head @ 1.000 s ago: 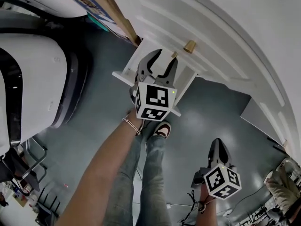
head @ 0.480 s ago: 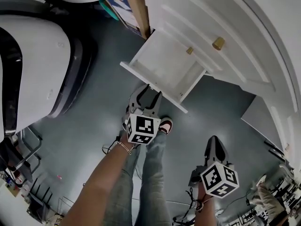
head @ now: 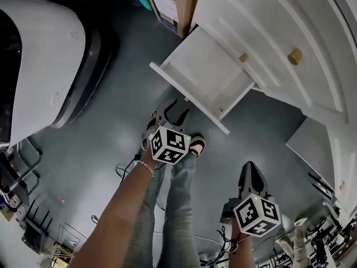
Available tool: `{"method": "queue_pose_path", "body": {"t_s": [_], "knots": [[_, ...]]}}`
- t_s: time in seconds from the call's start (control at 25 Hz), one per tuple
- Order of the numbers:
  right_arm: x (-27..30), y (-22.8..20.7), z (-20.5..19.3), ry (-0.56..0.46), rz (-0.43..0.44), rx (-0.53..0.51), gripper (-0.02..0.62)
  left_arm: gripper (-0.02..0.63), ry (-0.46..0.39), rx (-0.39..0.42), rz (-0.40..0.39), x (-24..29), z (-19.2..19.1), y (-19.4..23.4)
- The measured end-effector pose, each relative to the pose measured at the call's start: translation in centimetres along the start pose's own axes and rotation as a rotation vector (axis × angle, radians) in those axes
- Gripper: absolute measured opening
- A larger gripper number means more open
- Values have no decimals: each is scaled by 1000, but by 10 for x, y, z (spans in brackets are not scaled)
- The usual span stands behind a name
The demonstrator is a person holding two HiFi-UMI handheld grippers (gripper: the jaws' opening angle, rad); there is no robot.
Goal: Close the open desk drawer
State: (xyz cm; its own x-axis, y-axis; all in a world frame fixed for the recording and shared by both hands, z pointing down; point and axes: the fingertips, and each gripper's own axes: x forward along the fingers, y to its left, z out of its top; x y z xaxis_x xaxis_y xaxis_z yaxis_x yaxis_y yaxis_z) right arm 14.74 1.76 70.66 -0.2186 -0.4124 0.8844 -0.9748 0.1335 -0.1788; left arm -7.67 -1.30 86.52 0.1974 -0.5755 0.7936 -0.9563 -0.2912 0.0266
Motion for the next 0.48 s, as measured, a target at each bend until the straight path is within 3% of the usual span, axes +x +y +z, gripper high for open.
{"method": "queue_pose_path", "body": {"t_s": [0.48], "knots": [[14,-2,-5,33,-7,7,6,220,81,51,-49,33,-12,-1]]}}
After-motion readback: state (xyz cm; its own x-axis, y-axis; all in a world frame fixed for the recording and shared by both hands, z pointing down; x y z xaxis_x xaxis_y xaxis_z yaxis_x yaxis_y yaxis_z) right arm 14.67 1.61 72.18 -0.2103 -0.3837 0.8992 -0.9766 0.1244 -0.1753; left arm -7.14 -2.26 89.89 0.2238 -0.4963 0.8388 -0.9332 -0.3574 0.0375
